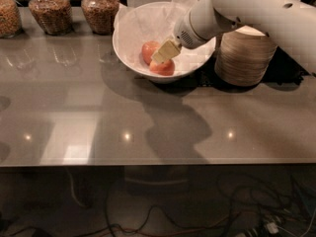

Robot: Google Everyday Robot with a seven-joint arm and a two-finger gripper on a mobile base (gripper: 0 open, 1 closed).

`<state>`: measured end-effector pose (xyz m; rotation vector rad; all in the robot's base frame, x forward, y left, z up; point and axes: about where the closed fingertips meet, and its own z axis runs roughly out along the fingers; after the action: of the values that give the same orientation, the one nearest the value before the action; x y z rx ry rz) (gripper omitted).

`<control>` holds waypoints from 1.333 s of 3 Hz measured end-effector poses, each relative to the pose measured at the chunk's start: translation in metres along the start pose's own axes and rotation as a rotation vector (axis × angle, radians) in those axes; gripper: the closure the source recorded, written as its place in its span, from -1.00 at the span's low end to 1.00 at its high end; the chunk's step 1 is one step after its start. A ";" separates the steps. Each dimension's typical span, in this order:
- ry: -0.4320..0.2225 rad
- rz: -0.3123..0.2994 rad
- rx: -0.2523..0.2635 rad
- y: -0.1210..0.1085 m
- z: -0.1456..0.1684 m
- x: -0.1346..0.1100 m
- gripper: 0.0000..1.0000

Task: Pick apple from white bowl

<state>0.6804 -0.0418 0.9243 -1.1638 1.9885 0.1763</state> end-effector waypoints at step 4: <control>0.036 0.088 -0.051 0.014 0.027 0.029 -0.30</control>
Offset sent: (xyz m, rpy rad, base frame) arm -0.0145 -0.0008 -0.0346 0.0248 0.1052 -0.0243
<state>0.6771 -0.0403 0.8825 -1.1195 2.0788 0.2538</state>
